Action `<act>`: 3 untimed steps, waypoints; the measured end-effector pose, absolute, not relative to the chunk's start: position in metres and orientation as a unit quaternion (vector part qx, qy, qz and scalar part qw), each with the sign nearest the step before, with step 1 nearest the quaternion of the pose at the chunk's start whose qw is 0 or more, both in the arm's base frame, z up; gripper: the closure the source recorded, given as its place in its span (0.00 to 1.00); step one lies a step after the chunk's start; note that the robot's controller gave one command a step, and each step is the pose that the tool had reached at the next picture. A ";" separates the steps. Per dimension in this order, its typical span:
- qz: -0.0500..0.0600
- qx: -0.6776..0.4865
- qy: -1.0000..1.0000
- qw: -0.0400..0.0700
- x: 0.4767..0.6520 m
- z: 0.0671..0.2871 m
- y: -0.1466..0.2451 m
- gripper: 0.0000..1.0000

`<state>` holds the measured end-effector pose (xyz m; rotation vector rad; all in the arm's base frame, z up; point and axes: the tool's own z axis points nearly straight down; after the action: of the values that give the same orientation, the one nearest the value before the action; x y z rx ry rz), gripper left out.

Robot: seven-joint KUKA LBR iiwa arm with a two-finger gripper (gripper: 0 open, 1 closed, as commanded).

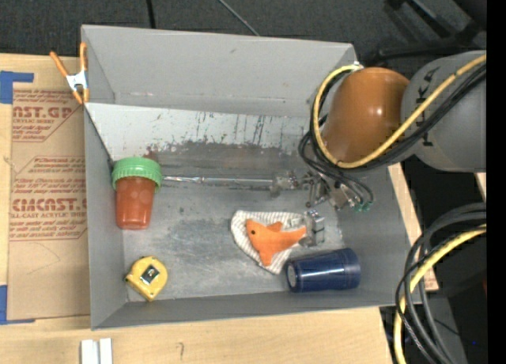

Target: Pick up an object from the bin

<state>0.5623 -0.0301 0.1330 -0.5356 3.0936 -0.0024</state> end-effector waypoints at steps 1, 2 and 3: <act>0.001 -0.140 0.990 0.004 0.545 0.070 -0.006 0.00; 0.001 -0.226 0.974 0.002 0.551 0.071 -0.006 1.00; 0.001 -0.227 0.974 0.002 0.551 0.071 -0.006 1.00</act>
Offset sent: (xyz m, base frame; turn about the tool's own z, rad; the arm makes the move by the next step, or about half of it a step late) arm -0.0120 0.0219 -0.0630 -0.1147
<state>0.5512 -0.0064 0.0707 -0.7111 3.0565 0.0022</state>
